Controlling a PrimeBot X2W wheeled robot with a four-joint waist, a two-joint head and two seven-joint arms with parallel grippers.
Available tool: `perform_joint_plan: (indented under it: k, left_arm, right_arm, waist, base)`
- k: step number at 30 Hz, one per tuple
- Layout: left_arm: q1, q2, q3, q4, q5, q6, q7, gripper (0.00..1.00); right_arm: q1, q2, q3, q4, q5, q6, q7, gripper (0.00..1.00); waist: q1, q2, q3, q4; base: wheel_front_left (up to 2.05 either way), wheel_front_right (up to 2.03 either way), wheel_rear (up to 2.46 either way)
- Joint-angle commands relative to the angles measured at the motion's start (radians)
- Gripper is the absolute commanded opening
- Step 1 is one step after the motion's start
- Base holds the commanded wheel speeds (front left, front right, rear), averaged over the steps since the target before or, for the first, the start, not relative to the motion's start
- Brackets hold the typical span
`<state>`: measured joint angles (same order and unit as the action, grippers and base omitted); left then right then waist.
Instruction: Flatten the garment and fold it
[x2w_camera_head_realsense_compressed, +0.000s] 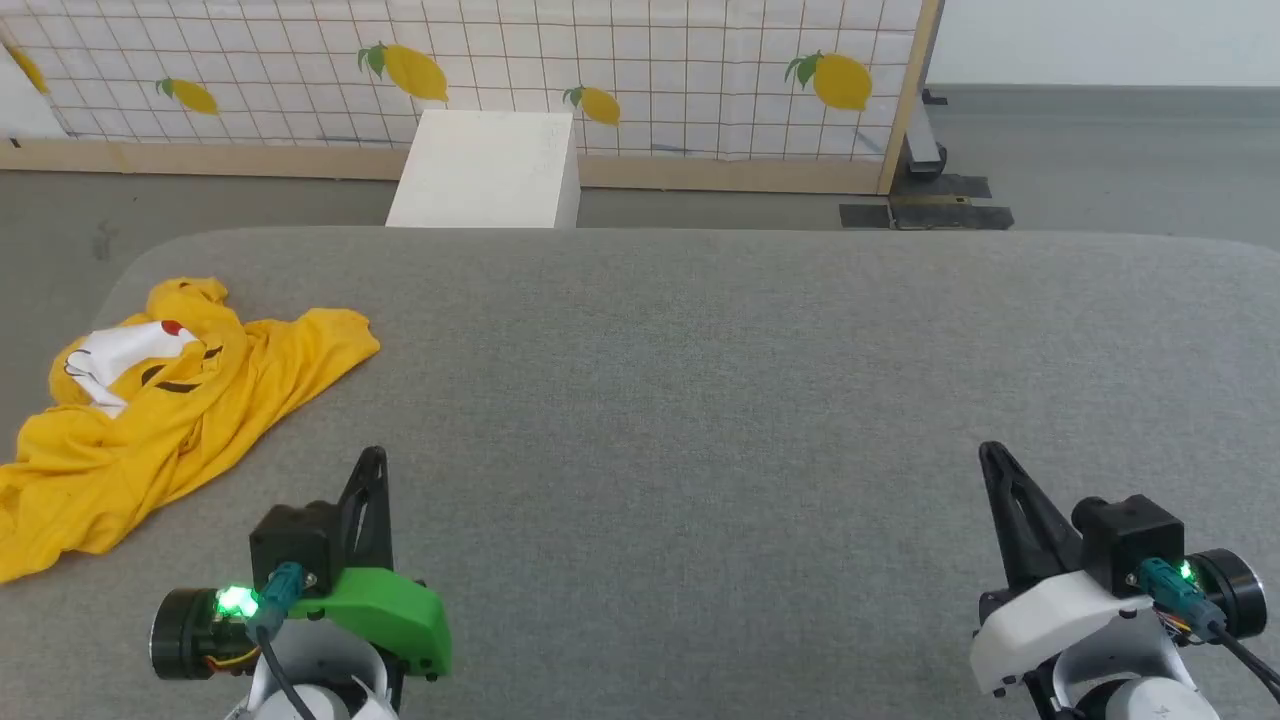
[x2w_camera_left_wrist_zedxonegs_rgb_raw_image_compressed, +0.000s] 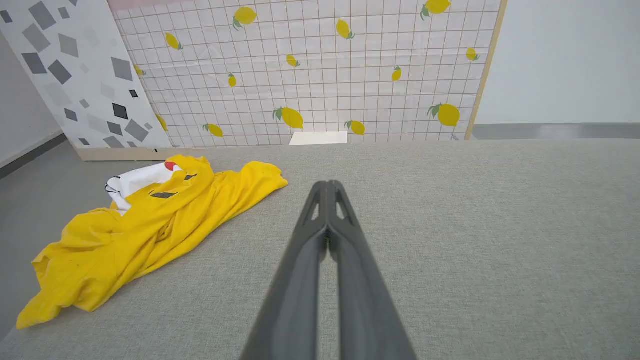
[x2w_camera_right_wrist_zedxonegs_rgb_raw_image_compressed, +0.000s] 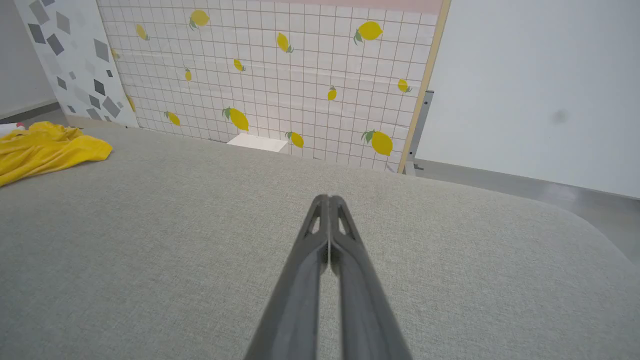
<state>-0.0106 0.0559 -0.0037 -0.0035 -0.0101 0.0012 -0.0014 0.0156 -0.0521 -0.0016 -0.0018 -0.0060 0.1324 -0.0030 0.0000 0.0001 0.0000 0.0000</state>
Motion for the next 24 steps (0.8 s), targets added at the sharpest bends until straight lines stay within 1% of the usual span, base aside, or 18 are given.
perform_joint_plan:
  k: [1,20,21,24]
  left_arm:
    - [0.011,-0.006,0.004,0.004,0.01,-0.001,0.001,0.0]
    - [0.011,-0.006,0.004,0.004,0.01,-0.001,0.001,0.0]
    - [0.0,0.0,0.0,0.0,0.0,0.0,0.0,1.0]
    - [0.0,0.0,-0.002,0.0,-0.001,0.0,0.0,1.0]
  right_arm:
    - [-0.016,0.002,0.002,0.002,0.006,-0.002,0.003,0.0]
    - [-0.016,0.002,0.002,0.002,0.006,-0.002,0.003,0.0]
    - [0.0,0.0,0.0,0.0,0.0,0.0,0.0,1.0]
    - [0.001,0.0,-0.001,0.0,0.0,0.0,0.0,1.0]
  waist:
    - [0.0,-0.0001,0.0,0.0]
    - [0.0,-0.0001,0.0,0.0]
    - [0.0,-0.0001,0.0,0.0]
    - [0.0,-0.0001,0.0,0.0]
  base:
    - [0.0,0.0,0.0]
    - [0.0,0.0,0.0]
    - [0.0,0.0,0.0]
    - [0.0,0.0,0.0]
